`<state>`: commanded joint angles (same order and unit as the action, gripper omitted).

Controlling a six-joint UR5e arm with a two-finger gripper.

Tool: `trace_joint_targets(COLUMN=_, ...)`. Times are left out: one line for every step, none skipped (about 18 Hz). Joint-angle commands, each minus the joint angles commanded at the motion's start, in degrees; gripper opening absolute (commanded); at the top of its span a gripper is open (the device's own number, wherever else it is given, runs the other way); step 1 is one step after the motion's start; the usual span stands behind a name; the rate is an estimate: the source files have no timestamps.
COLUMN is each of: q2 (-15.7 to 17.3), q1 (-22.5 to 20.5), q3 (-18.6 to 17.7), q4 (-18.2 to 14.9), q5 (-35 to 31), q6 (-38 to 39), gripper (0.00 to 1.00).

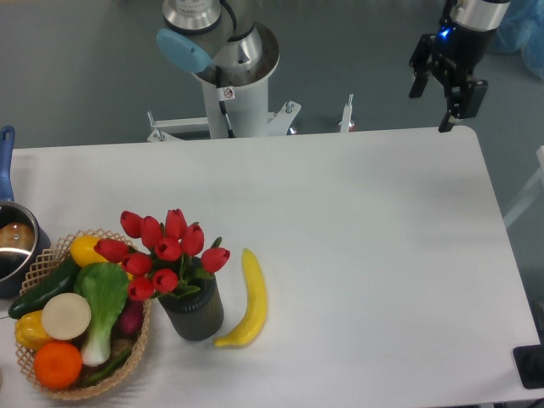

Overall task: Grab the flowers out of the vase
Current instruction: 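Open the gripper wide while hovering above the table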

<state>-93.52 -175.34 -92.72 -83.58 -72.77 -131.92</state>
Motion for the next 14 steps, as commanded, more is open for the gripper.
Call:
trace_joint_targets(q2=0.0, q1=0.0, q3=0.0, q4=0.1, q5=0.0, q6=-0.1, gripper=1.0)
trace_joint_targets(q2=0.0, q1=0.0, q3=0.0, q4=0.0, q5=0.0, q6=-0.1, gripper=1.0)
trace_joint_targets(q2=0.0, q1=0.3, q3=0.1, q4=0.0, q5=0.0, q6=0.1, gripper=1.0)
trace_joint_targets(q2=0.0, q1=0.7, q3=0.1, q4=0.1, q5=-0.1, q6=0.1, gripper=1.0)
trace_joint_targets(q2=0.0, q1=1.0, q3=0.1, q4=0.1, q5=0.0, q6=0.0, gripper=1.0)
trace_joint_targets(q2=-0.1, q1=1.0, q3=0.0, q4=0.1, q5=0.6, q6=0.0, gripper=1.0)
trace_joint_targets(q2=-0.2, q1=1.0, q3=0.0, q4=0.3, q5=2.0, q6=0.0, gripper=1.0)
trace_joint_targets(q2=-0.3, q1=0.9, q3=-0.2, q4=0.4, q5=3.3, q6=0.1, gripper=1.0)
trace_joint_targets(q2=-0.3, q1=0.7, q3=-0.5, q4=0.4, q5=3.9, q6=0.3, gripper=1.0)
trace_joint_targets(q2=-0.2, q1=0.7, q3=-1.2, q4=0.5, q5=4.1, q6=0.9, gripper=1.0)
trace_joint_targets(q2=-0.1, q1=0.7, q3=-1.7, q4=1.0, q5=4.2, q6=1.4, gripper=1.0)
trace_joint_targets(q2=-0.1, q1=0.7, q3=-1.8, q4=1.7, q5=4.5, q6=1.8, gripper=1.0)
trace_joint_targets(q2=-0.1, q1=0.7, q3=-1.9, q4=1.8, q5=5.4, q6=2.2, gripper=1.0)
trace_joint_targets(q2=-0.1, q1=0.7, q3=-2.1, q4=1.8, q5=6.4, q6=2.6, gripper=1.0)
